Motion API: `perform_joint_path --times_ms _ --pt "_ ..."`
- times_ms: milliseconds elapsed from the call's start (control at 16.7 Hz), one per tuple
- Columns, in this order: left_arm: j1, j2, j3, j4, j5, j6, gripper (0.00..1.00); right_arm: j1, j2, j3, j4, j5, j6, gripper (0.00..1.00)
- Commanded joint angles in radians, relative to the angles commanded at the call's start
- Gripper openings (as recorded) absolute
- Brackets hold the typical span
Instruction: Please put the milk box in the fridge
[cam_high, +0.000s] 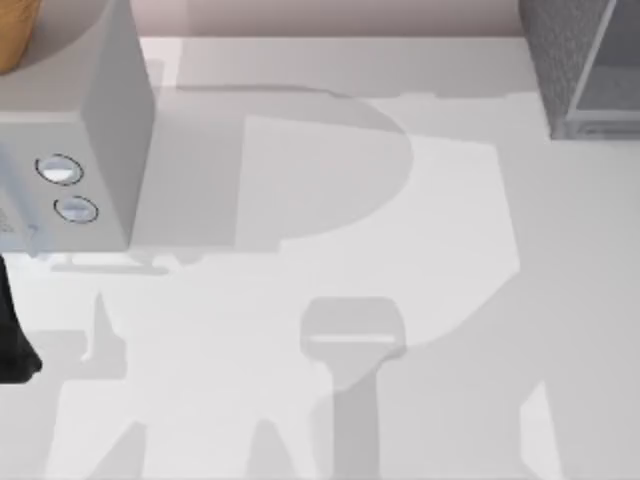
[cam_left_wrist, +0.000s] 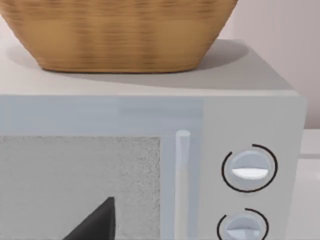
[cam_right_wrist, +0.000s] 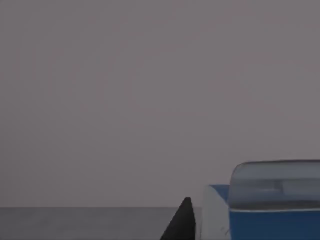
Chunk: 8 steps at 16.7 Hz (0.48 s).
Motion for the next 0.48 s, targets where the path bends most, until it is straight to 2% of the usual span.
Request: perform_joint_path --times_ms 420,480 --pt "0.0 0.0 0.0 0.0 0.0 0.0 1.0 0.0 0.0 0.0 0.0 0.0 0.0 0.98" --pt "0.0 0.0 0.0 0.0 0.0 0.0 1.0 0.0 0.0 0.0 0.0 0.0 0.0 1.0"
